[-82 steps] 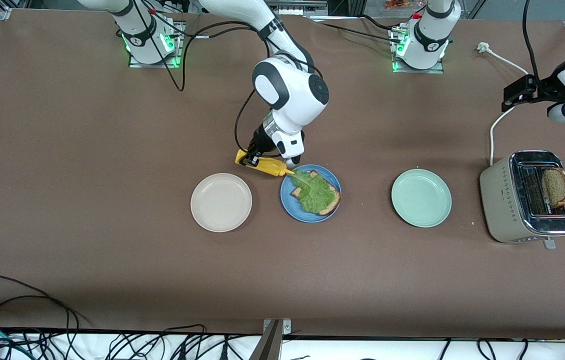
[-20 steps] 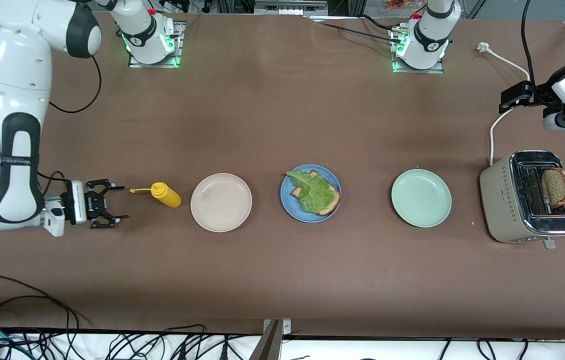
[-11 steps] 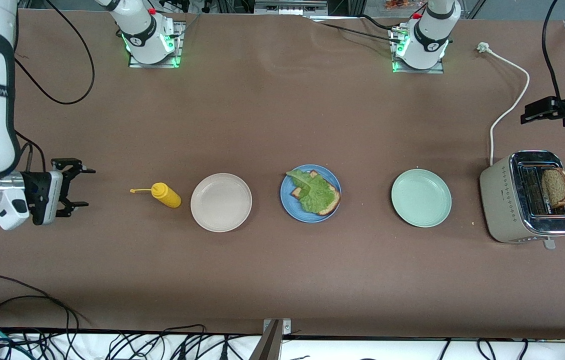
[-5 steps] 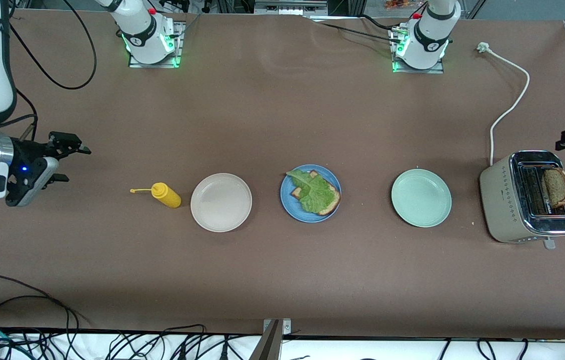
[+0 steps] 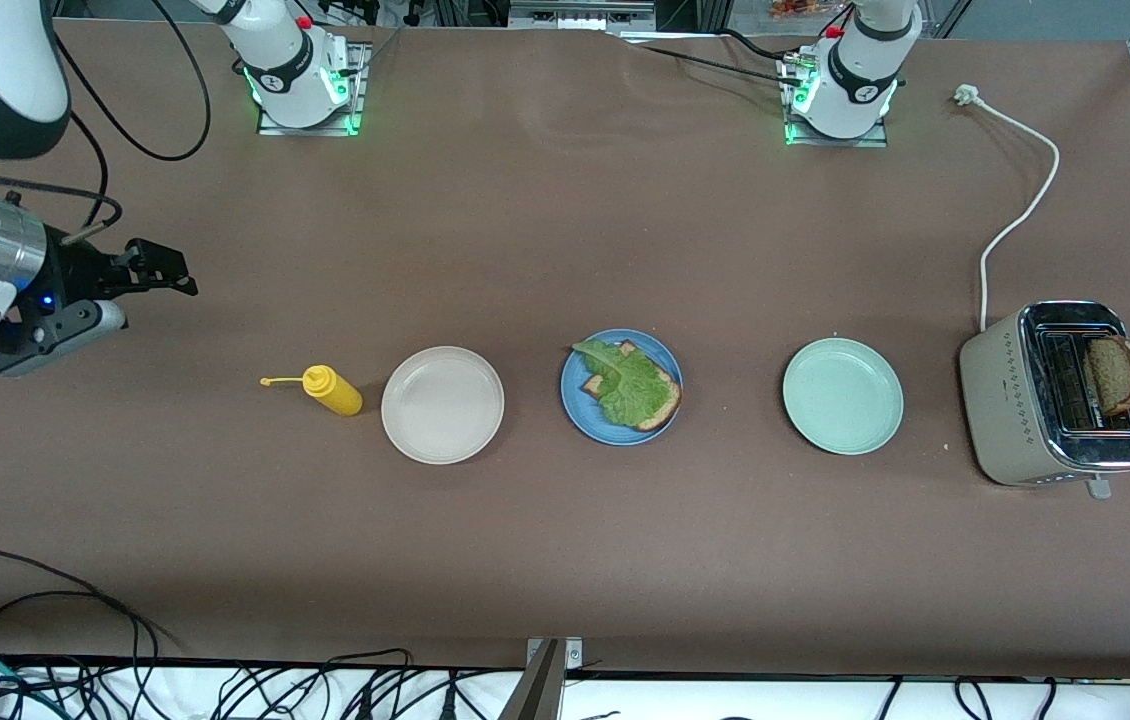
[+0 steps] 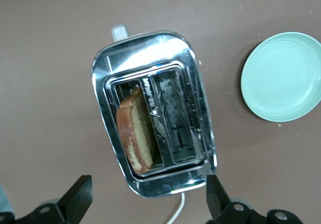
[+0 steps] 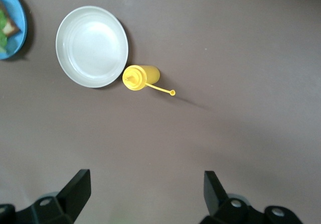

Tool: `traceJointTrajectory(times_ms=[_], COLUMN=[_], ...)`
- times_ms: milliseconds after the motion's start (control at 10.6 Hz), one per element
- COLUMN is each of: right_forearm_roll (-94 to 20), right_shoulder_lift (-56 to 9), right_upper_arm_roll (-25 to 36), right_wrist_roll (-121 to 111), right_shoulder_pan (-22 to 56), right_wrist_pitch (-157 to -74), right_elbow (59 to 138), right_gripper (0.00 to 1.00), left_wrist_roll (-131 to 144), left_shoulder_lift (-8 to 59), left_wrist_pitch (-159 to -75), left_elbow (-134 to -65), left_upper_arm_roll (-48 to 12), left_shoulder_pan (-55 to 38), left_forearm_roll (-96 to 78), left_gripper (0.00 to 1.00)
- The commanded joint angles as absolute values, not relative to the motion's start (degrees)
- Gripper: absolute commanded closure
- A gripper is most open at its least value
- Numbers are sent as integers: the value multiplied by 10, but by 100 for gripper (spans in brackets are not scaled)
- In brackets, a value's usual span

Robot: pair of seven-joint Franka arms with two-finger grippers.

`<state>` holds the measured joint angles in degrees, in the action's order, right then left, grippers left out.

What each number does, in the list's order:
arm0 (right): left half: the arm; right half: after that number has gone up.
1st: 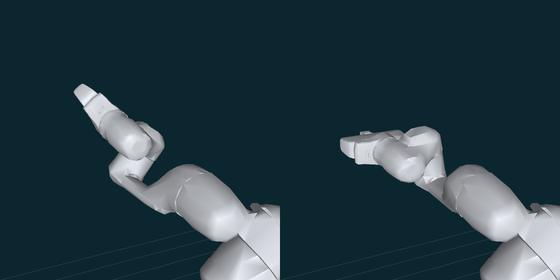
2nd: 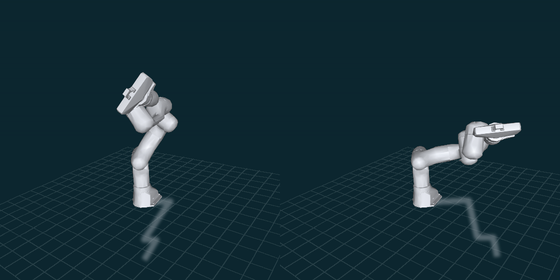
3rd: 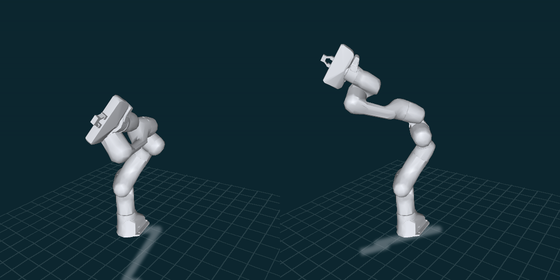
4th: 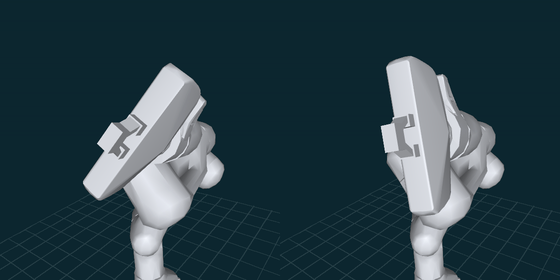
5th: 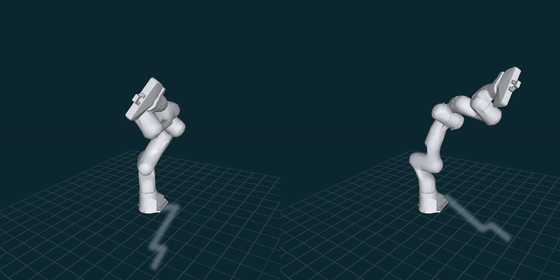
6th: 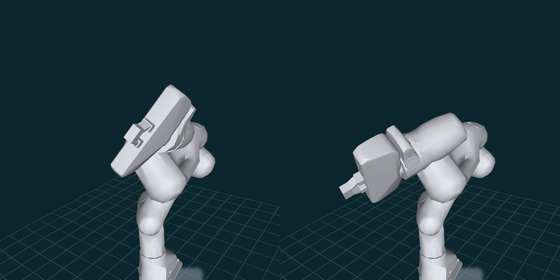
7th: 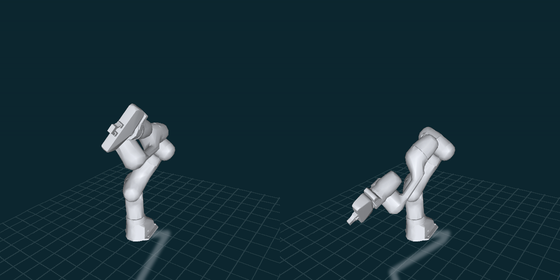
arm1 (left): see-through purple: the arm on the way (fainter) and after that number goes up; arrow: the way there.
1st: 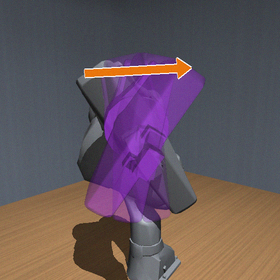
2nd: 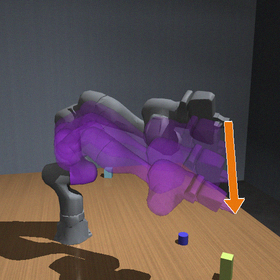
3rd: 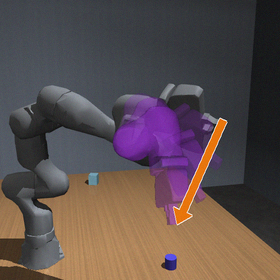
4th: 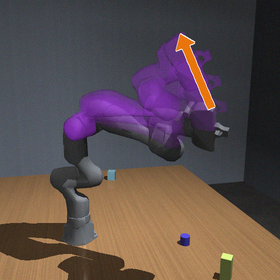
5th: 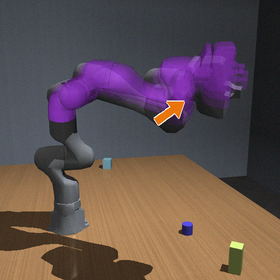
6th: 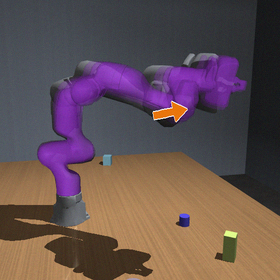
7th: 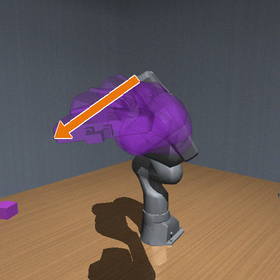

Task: Make sandwich in blue plate with both arms
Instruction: 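Open the right gripper and withdraw it while the left gripper reaches the toaster, then grasp the toaster bread slice with the left gripper and lift it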

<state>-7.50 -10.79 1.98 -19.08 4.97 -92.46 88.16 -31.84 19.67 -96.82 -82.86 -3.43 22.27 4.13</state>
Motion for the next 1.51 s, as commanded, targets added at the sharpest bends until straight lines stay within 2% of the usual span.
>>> traceJointTrajectory(times_ms=[0,282,470,564,659,847,941,1411], right_forearm_roll=[-46,-15,1,1,1,2,2,18], right_shoulder_lift=[-41,-34,-39,-39,-39,-39,-39,-47], right_upper_arm_roll=[12,15,14,14,15,14,15,18], right_wrist_roll=[-93,-60,-58,-58,-59,-57,-57,-57], right_shoulder_pan=[48,47,48,48,48,48,47,45], right_wrist_pitch=[-940,-930,-931,-933,-932,-931,-933,-952], right_elbow=[919,895,878,878,878,877,877,872], right_gripper=[0,0,0,0,0,0,0,0], left_wrist_roll=[-356,-356,-348,-335,-285,-254,-257,-257], left_shoulder_lift=[235,268,286,287,287,286,286,274], left_wrist_pitch=[-992,-1014,-1016,-1013,-1006,-982,-978,-940], left_elbow=[-806,-813,-826,-833,-832,-831,-831,-820], left_upper_arm_roll=[-40,-40,-40,-40,-40,-40,-40,-41], left_shoulder_pan=[244,243,246,246,245,246,247,256], left_forearm_roll=[53,61,55,54,54,53,52,54], left_gripper=[0,0,6,22,50,87,100,100])
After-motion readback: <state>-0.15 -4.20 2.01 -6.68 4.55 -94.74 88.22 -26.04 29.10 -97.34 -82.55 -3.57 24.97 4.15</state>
